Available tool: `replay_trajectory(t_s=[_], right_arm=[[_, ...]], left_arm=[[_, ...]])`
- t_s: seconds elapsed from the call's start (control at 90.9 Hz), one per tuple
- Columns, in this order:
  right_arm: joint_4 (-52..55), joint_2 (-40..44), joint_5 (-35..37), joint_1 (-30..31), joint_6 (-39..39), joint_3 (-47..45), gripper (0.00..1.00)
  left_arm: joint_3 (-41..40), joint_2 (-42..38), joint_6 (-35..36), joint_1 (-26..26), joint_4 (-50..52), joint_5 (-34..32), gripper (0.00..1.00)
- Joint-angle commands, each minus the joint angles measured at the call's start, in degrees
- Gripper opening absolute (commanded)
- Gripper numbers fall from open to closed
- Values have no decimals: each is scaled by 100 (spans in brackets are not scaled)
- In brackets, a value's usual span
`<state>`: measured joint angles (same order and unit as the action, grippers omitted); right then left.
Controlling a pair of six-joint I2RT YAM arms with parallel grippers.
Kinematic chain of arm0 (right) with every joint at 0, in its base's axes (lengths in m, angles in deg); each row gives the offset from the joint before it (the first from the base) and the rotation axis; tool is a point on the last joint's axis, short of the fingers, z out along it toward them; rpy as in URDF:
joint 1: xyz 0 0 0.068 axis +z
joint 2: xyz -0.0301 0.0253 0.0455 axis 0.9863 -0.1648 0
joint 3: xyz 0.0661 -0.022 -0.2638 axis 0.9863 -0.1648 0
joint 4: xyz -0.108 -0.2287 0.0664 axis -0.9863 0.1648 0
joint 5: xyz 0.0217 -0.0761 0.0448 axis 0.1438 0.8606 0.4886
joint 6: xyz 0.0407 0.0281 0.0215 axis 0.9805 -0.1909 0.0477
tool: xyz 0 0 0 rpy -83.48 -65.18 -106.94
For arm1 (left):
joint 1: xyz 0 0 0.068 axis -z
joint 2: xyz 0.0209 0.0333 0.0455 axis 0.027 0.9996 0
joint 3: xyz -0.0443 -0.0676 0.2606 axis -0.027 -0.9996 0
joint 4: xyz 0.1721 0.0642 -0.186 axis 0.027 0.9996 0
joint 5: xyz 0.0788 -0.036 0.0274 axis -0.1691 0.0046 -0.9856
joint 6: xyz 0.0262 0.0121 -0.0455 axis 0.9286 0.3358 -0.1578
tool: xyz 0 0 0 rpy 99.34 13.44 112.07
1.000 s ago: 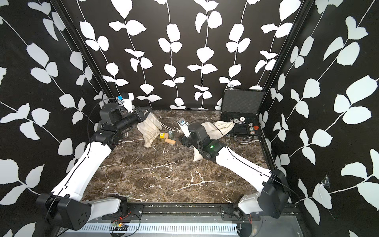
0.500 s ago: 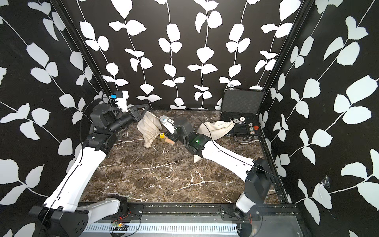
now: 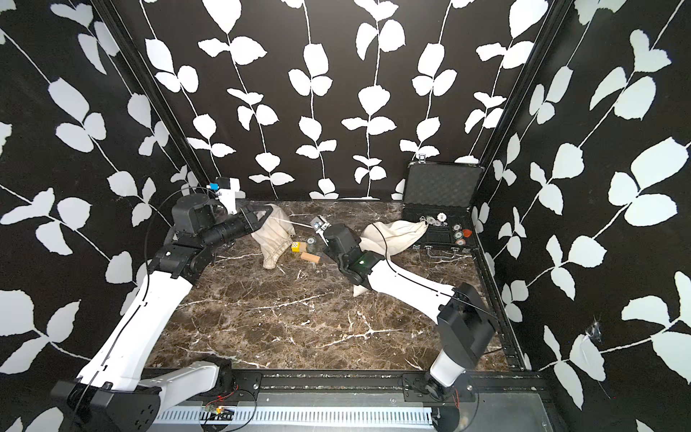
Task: Close the soil bag
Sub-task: Frap the soil bag at the center of the board.
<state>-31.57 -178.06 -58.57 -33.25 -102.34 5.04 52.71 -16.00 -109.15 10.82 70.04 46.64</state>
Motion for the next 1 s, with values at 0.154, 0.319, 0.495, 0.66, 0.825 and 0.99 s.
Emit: replay_trajectory(t_s=[0.154, 0.319, 0.495, 0.66, 0.825, 0.99], right_arm=[[1925, 1692, 1943, -842, -437, -665, 5], [2577, 2511, 2037, -999, -686, -484, 7], [2665, 2617, 1989, -1720, 137, -1177, 6], [2683, 2251, 2041, -2115, 874, -1513, 9], [3235, 2329, 1838, -2112, 1092, -877, 9], [3641, 2810, 1642, -2107, 598, -88, 14]], left_arm=[[443, -595, 445, -753, -256, -1073, 0], [328, -673, 611, -753, -144, -1292, 0], [-235, -561, 329, -769, -577, -1218, 0], [-480, -399, 296, -789, -757, -1254, 0], [-365, -447, 401, -804, -613, -1321, 0], [59, -556, 436, -887, -516, -1241, 0]])
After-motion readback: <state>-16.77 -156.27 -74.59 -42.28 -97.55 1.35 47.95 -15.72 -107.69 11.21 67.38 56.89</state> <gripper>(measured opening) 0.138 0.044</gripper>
